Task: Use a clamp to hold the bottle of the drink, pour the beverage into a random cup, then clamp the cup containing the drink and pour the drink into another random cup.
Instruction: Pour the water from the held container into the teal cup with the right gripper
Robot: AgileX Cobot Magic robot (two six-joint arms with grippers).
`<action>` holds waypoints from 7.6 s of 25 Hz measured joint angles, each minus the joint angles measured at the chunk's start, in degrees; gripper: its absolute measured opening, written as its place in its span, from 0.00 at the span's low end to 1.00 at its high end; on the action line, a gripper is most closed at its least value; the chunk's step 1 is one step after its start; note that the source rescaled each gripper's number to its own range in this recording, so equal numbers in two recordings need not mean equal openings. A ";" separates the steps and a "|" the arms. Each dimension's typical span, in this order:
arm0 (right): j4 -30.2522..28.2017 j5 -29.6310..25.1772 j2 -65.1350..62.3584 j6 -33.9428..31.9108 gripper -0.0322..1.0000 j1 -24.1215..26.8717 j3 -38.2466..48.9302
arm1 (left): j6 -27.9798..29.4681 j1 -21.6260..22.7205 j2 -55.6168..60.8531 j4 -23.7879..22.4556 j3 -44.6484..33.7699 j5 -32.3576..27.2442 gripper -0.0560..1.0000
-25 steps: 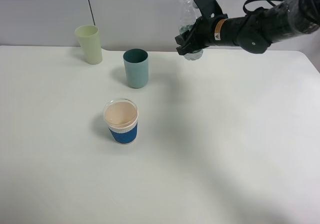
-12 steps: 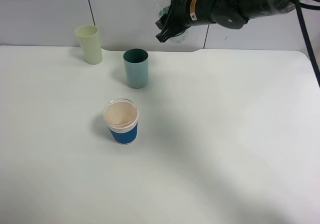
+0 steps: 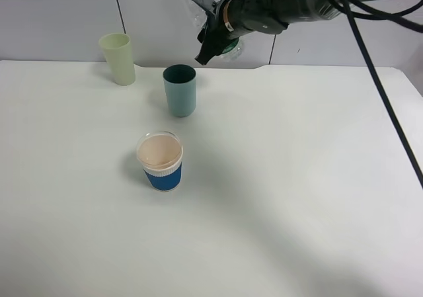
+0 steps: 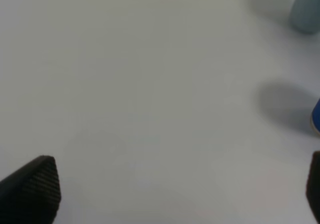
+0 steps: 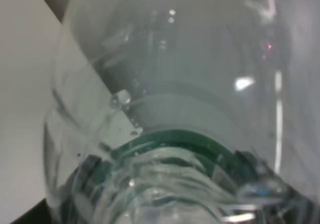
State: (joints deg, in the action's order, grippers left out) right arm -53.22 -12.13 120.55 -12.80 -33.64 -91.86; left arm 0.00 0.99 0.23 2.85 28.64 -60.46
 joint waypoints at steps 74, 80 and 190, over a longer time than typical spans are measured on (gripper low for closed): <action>-35.96 -10.66 1.09 6.01 0.05 -1.06 2.70 | 0.00 0.00 0.00 0.05 -0.02 0.00 1.00; -36.99 -12.54 1.09 6.40 0.05 -1.06 2.70 | 0.00 0.00 0.00 0.05 -0.02 0.00 1.00; -42.05 -11.42 1.09 24.07 0.05 -1.06 2.70 | 0.00 0.00 0.00 0.05 -0.02 0.00 1.00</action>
State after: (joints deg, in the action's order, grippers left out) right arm -95.26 -23.55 121.64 11.27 -34.70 -89.16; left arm 0.00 0.99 0.23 2.90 28.62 -60.46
